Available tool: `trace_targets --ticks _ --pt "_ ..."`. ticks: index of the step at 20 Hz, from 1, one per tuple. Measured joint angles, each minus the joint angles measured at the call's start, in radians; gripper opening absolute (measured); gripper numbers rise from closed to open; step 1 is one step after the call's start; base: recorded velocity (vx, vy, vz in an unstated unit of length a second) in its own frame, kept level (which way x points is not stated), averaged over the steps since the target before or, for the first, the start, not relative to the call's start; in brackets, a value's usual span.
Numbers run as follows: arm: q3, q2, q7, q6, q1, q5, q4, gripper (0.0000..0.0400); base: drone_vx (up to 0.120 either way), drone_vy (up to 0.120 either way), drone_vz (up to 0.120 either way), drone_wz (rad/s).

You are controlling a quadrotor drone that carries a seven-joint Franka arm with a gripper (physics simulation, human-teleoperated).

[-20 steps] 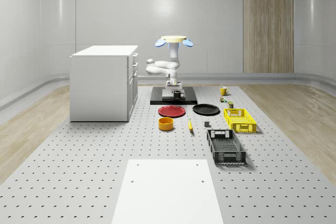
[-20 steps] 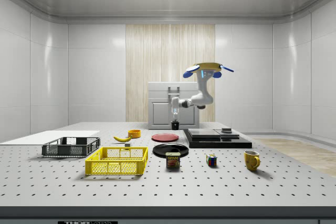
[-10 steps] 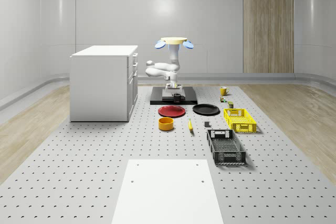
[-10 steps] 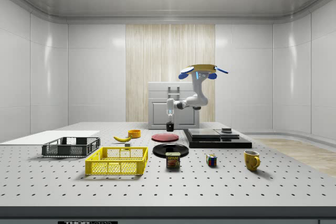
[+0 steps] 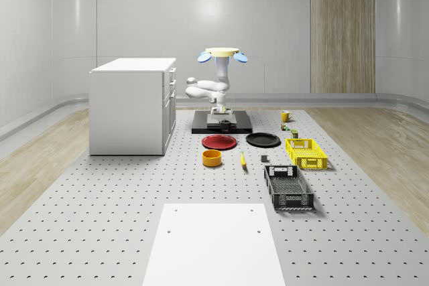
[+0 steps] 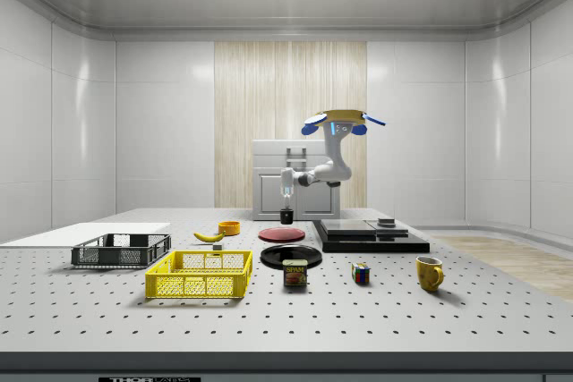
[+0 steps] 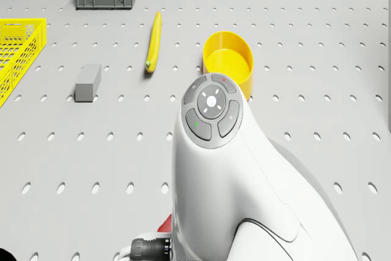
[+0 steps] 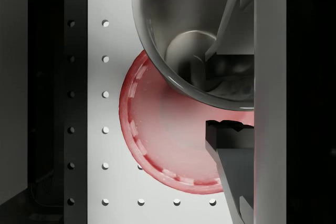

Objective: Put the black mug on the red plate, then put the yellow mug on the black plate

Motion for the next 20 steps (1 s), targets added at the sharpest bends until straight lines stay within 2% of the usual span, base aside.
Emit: trace_targets --ticks 5,16,20 --pt "-0.014 -0.008 -0.047 0.013 0.040 -0.011 0.007 0.0110 0.000 0.000 0.000 0.000" --pt "-0.108 -0.018 -0.074 0.054 0.050 -0.097 0.032 0.0110 0.000 0.000 0.000 0.000" --pt "-0.128 -0.021 -0.107 0.067 0.073 -0.114 0.044 0.0110 0.000 0.000 0.000 0.000"
